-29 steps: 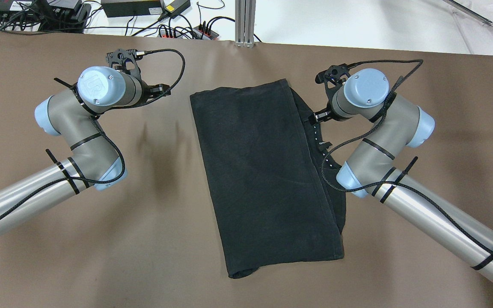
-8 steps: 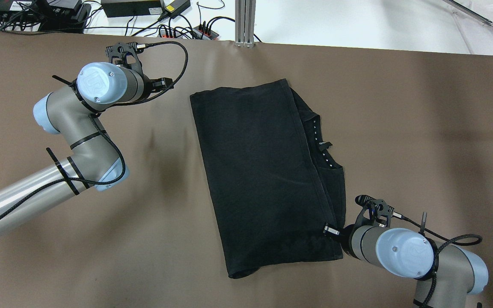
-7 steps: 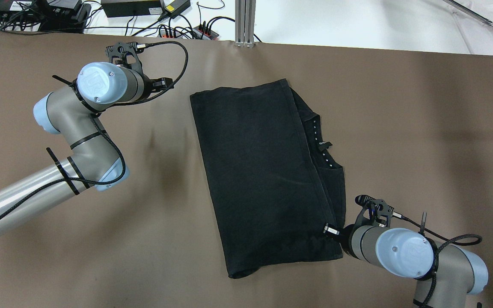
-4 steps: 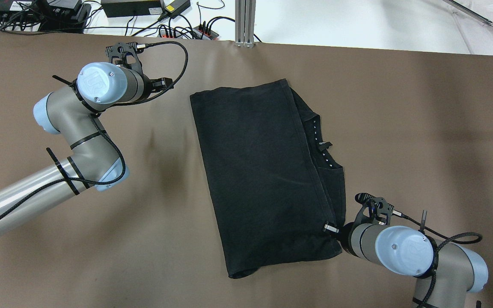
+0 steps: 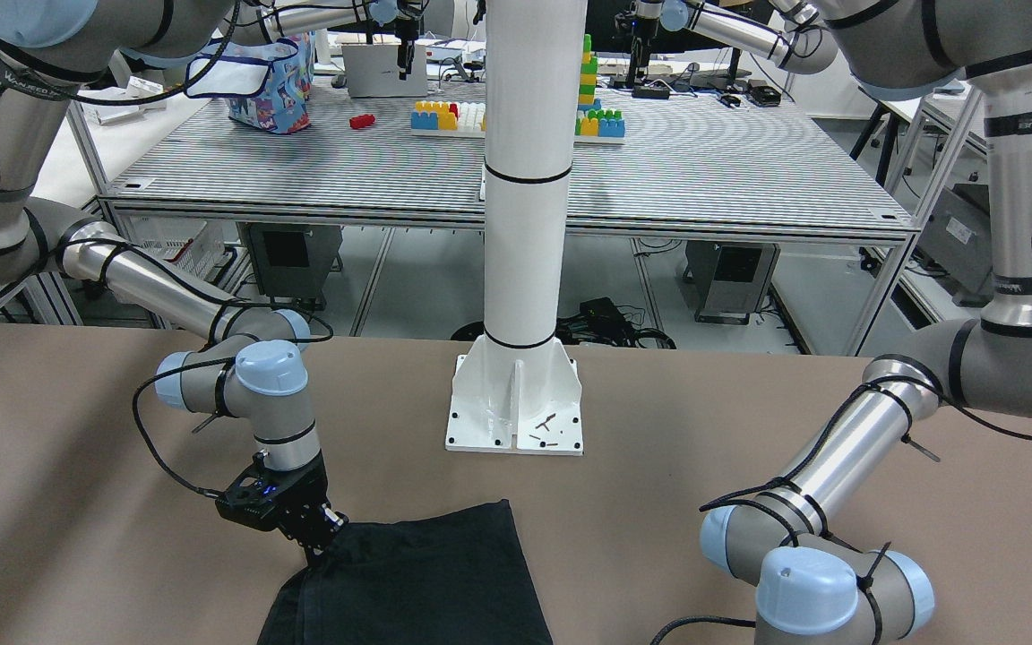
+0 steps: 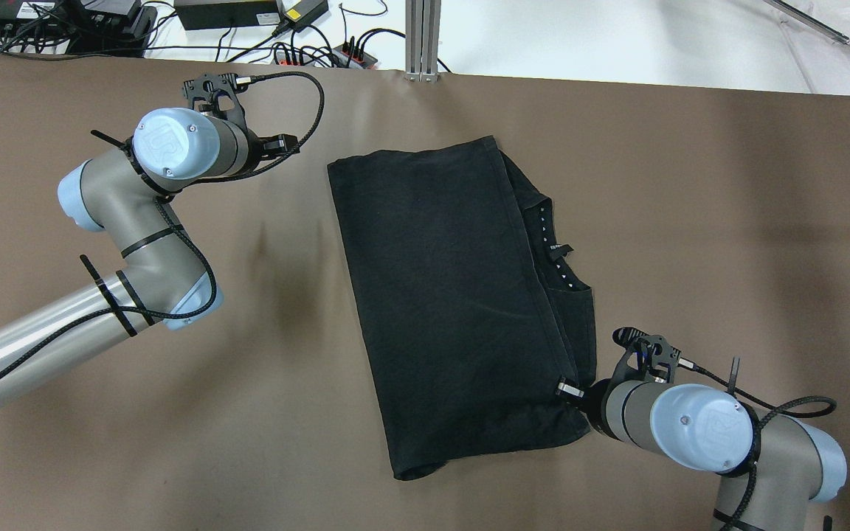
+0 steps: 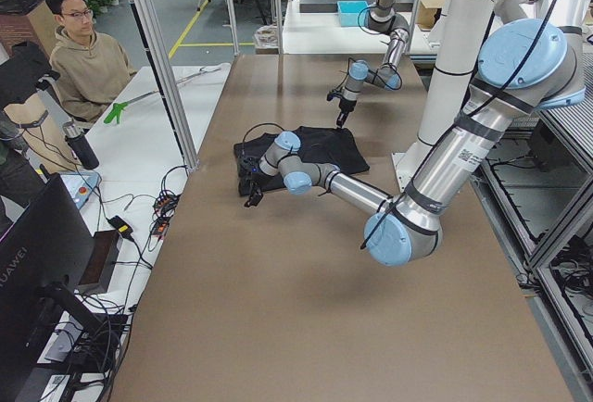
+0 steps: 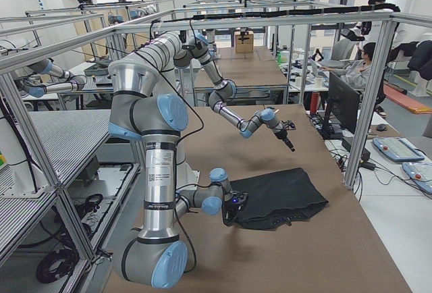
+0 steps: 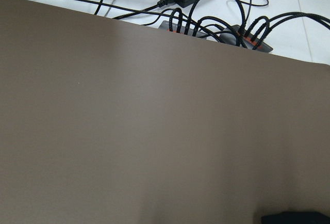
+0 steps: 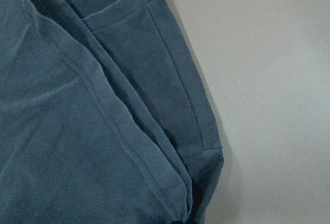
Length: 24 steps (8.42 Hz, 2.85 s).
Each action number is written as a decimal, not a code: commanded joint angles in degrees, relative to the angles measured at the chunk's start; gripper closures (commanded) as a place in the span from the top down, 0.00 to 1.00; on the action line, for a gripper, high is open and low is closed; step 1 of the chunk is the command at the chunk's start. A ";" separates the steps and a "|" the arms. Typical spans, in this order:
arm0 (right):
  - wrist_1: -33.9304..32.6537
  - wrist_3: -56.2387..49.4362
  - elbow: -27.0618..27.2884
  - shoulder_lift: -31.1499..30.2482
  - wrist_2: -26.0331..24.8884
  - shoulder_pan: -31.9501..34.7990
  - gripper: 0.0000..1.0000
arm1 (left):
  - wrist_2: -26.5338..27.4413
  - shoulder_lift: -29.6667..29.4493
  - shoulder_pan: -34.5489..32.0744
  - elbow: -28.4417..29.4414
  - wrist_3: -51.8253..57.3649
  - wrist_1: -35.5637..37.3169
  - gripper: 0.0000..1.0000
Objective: Fold clothes
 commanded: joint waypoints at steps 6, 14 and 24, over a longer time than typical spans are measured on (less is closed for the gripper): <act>-9.19 6.06 6.75 3.68 -4.51 -7.91 0.00 | 0.04 12.89 11.88 -31.99 -15.89 13.09 1.00; -10.86 9.23 9.48 1.31 -8.73 -11.52 0.00 | 17.96 17.49 43.70 -36.10 -43.01 12.66 0.69; -10.86 8.79 9.39 1.40 -8.82 -11.61 0.00 | 18.23 17.66 44.25 -33.89 -43.37 12.30 0.06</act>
